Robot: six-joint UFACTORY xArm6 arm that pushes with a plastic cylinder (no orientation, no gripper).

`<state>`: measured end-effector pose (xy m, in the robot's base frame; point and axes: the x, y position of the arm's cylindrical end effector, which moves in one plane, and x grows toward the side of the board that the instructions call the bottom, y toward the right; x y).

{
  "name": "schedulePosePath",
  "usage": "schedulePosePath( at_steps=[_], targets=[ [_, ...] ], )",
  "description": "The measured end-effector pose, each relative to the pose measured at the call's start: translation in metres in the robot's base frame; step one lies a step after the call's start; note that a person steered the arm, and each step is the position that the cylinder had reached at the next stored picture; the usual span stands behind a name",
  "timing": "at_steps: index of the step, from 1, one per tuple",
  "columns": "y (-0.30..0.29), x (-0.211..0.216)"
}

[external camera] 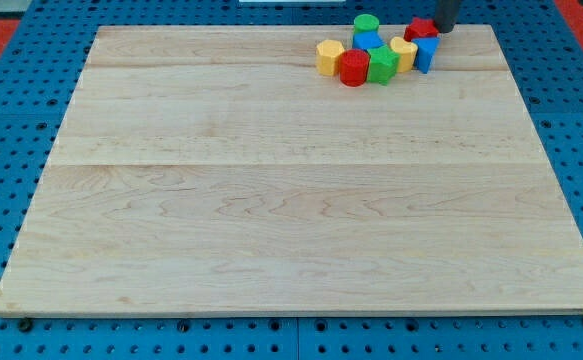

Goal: Slide green circle from top right to top center

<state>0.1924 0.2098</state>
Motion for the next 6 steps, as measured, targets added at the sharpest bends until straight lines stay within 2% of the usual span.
schedulePosePath(
  at_steps=[1, 2, 3, 4, 6],
  targets=[
    [-0.029, 0.0],
    [-0.093, -0.001],
    [-0.123, 0.0],
    [-0.191, 0.017],
    [-0.211, 0.006]
  ],
)
